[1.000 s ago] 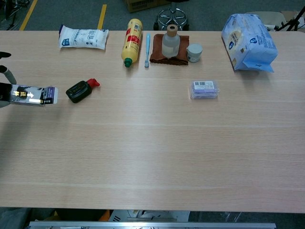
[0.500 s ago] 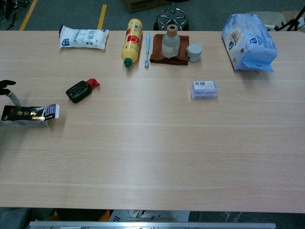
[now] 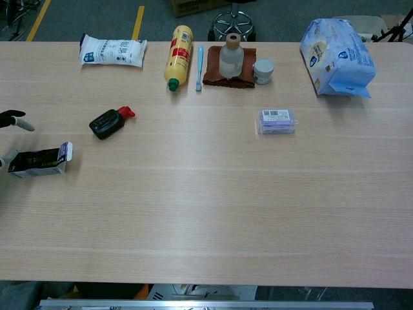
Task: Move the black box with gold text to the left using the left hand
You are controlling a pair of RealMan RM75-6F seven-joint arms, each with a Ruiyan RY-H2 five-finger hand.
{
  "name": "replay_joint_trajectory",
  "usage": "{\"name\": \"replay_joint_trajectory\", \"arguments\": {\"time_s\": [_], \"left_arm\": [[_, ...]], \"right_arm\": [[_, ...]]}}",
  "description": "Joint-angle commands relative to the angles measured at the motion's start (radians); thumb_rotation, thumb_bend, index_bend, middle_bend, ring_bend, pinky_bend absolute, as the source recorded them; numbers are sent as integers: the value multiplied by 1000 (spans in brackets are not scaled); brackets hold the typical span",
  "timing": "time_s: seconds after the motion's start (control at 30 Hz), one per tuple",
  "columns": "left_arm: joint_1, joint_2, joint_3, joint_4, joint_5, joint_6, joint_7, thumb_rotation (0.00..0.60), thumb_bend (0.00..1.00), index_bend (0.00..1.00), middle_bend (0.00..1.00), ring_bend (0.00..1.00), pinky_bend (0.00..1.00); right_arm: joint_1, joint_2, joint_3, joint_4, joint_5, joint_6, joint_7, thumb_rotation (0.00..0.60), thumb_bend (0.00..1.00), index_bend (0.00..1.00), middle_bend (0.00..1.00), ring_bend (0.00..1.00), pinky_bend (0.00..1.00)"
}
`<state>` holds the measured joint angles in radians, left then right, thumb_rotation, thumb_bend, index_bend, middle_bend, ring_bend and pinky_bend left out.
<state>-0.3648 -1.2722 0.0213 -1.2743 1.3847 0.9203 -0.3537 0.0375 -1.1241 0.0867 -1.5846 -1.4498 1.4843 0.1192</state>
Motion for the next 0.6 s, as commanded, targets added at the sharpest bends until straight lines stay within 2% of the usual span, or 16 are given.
{"name": "replay_joint_trajectory", "arguments": {"time_s": [0.03,0.17,0.27,0.37,0.43,0.5,0.6], "left_arm": [[18,11,-22,-23,48,119,21,600,448,157,0,0,21],[62,-37,-71,15,134,390,145,600,448,185,0,0,33],[85,-69,-103,33,190,555,198,600,448,264,7,25,116],[94,-52,-117,9,224,634,234,600,449,319,57,87,194],[101,-26,-122,-26,236,664,258,600,448,322,107,129,250],[111,0,-120,-65,239,678,279,600,448,325,181,186,269],[129,37,-109,-128,231,677,322,600,448,327,230,222,270]], "right_arm": [[-2,4,2,-4,-6,10,0,600,38,208,140,112,171],[-8,14,5,-19,-29,41,-7,600,38,208,140,112,171],[-12,21,3,-33,-52,66,-19,600,38,208,142,112,171],[-14,19,-4,-40,-68,72,-31,600,38,208,150,112,171],[-12,17,-12,-44,-71,62,-42,600,38,208,152,112,171],[-12,14,-17,-47,-68,53,-47,600,38,208,152,112,171],[-11,10,-19,-48,-57,39,-42,600,39,208,152,112,171]]}}
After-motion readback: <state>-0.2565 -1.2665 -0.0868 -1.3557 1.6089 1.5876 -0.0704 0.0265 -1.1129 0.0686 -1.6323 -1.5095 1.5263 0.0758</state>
